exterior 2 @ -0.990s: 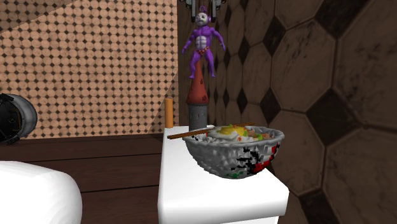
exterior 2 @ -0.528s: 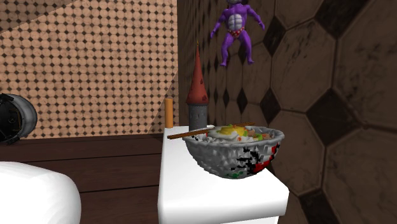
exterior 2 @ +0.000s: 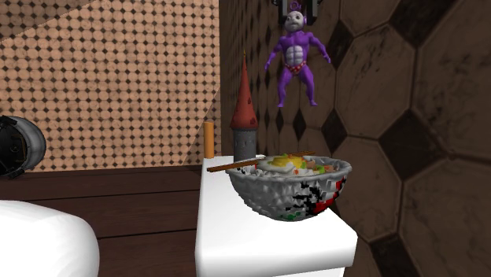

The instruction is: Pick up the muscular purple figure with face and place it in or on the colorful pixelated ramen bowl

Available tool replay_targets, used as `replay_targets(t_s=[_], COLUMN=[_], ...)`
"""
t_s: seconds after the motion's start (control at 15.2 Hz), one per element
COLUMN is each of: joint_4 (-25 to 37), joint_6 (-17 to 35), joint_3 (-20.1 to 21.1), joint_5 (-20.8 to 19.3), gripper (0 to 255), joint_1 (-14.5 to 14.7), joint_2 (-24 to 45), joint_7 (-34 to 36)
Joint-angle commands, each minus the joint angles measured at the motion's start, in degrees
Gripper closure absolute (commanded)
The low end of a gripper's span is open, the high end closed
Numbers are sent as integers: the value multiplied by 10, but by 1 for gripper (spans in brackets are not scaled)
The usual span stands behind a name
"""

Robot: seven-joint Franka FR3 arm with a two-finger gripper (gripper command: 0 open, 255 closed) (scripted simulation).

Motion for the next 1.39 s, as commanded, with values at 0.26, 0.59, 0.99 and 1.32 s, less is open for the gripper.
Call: replay_targets(t_s=[0.26, 0.59, 0.99, 1.32], joint_4=[-75, -131, -174, -174], joint_6=[42, 77, 104, 104], joint_3=[3, 2, 0, 0], joint_5=[-7, -13, -18, -18], gripper=[255, 255, 255, 255], joint_1=[-6, -11, -15, -15], joint_2=[-33, -55, -71, -71], joint_7=[17, 29, 37, 37])
